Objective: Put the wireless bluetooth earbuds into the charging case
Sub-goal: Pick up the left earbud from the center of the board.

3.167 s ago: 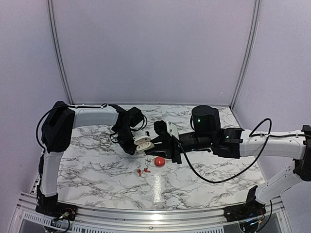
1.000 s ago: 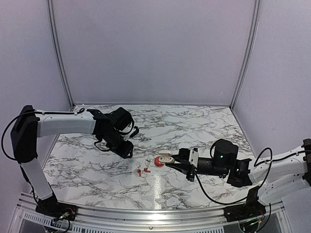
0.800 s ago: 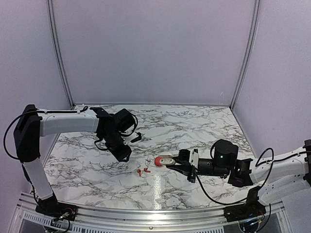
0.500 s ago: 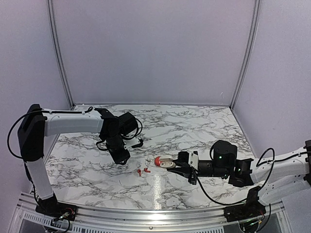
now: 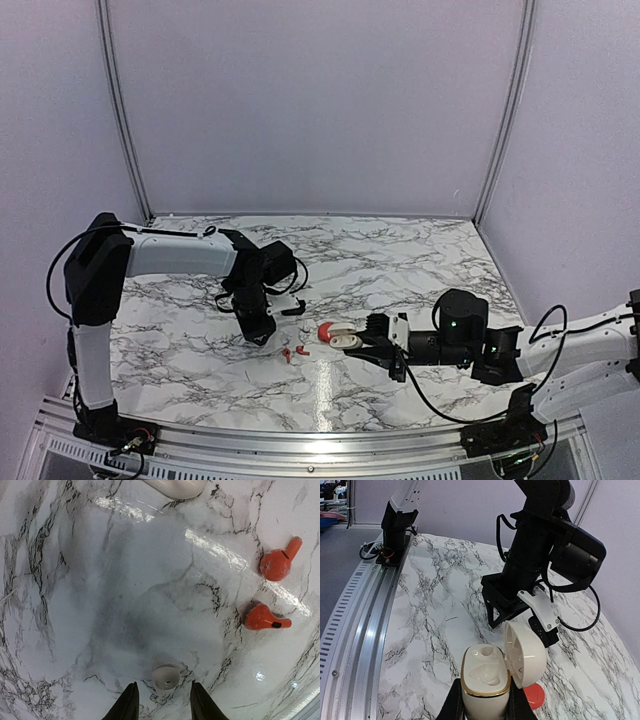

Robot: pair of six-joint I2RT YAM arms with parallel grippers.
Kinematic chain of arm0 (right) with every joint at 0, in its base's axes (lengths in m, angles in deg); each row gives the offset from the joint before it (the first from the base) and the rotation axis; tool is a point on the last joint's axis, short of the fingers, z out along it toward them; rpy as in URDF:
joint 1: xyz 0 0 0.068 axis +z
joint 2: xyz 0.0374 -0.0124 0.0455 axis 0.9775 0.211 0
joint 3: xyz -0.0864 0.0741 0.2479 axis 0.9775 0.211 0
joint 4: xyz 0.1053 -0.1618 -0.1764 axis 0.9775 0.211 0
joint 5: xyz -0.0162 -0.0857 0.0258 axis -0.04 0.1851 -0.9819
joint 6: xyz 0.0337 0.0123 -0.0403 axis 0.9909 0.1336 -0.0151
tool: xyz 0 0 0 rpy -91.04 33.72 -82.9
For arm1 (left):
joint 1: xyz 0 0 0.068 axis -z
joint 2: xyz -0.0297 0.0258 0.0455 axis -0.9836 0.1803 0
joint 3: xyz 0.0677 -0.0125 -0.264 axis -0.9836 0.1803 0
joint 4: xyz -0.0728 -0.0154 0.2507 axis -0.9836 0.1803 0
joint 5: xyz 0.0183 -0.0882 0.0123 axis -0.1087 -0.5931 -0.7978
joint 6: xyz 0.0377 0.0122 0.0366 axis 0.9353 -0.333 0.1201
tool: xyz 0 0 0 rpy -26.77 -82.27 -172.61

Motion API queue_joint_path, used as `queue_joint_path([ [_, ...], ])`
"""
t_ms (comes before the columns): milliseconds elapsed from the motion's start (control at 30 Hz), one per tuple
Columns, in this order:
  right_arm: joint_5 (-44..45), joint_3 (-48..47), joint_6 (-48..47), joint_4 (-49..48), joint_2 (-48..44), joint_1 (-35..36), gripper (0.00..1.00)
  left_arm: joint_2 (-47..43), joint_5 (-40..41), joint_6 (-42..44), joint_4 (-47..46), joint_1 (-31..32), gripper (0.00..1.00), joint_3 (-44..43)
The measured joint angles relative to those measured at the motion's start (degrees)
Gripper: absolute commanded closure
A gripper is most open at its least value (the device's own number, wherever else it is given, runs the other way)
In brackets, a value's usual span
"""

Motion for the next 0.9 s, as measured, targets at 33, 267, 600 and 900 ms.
queue_joint_path([
  [33, 0.0, 0.0, 0.0, 0.2, 0.0, 0.0, 1.0, 0.6, -0.2, 0.3, 0.0, 0.0, 0.66, -0.4],
  [267, 0.0, 0.0, 0.0, 0.7, 0.0, 0.0, 1.0, 3.3, -0.5, 1.4, 0.7, 0.0, 0.72, -1.2],
  [600, -0.1, -0.1, 0.1, 1.1, 0.2, 0.0, 1.0, 3.3, -0.5, 1.6, 1.1, 0.1, 0.89, -1.7],
  [900, 0.3, 0.2, 4.2, -3.8, 4.8, -2.1, 1.0, -2.6, 1.5, -3.8, -6.2, 0.1, 0.92, 5.4],
])
